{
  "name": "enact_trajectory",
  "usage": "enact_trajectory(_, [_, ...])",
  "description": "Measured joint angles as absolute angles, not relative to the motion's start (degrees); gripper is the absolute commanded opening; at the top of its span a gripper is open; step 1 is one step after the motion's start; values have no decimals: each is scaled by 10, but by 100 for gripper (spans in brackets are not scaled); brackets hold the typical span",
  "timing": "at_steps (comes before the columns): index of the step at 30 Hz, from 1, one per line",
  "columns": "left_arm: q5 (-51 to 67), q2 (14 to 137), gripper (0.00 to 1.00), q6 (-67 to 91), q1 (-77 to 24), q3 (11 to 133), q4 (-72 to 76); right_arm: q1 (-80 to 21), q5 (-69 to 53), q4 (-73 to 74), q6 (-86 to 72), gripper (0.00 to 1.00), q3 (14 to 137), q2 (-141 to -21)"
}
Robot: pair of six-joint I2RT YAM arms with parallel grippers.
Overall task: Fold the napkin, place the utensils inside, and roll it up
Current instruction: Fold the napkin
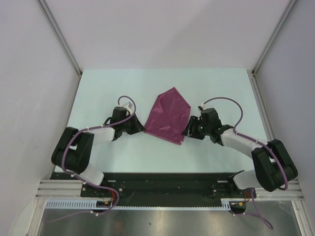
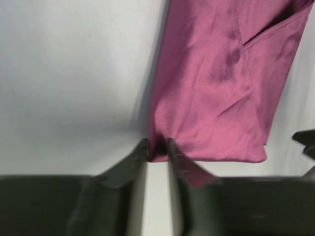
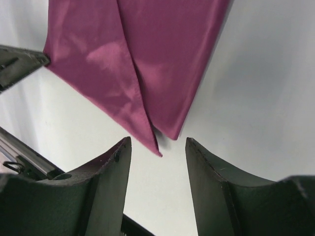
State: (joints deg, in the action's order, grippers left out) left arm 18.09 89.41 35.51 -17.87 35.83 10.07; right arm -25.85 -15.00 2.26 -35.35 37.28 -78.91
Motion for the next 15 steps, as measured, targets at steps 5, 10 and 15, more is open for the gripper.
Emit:
enact_trajectory(5, [177,894,76,363,-179,358,95,-299,-142,31,-367,54,365,-790])
enact_trajectory(10, [160,870,86,364,-180,359,78,-307,-144,25,-390,53,348,-806])
enact_trajectory(15, [128,825,88,359,-180,359,30,-314,-159,-3,-407,50,347,-843])
